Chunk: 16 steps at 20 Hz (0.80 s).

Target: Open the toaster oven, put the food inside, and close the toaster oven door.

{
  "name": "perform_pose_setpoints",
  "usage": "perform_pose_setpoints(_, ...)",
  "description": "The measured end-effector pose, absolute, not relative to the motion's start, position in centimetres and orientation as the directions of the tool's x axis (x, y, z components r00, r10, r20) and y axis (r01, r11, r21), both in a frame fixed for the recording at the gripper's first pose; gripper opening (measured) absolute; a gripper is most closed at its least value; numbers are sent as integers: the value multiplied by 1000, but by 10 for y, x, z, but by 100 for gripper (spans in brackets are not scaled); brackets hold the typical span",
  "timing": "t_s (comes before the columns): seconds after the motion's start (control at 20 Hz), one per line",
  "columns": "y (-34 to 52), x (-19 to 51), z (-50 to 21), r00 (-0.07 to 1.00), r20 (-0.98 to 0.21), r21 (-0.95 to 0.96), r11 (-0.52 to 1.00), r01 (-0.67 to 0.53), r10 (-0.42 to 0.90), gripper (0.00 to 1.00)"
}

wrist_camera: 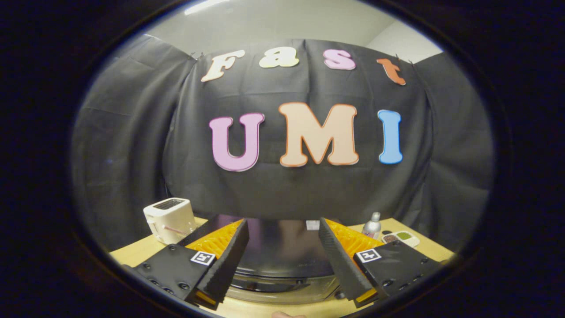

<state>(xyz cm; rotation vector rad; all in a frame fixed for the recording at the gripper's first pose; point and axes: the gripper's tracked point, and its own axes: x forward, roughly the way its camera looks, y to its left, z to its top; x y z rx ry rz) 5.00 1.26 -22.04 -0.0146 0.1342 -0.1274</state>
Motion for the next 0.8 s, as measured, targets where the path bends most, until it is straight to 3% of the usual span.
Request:
perform_pose_setpoints(0.35,23,45,-277,972,-201,-25,993,116,-118,100)
perform_pose_setpoints(0.8,24,0,-279,978,-178,25,994,110,-104,100)
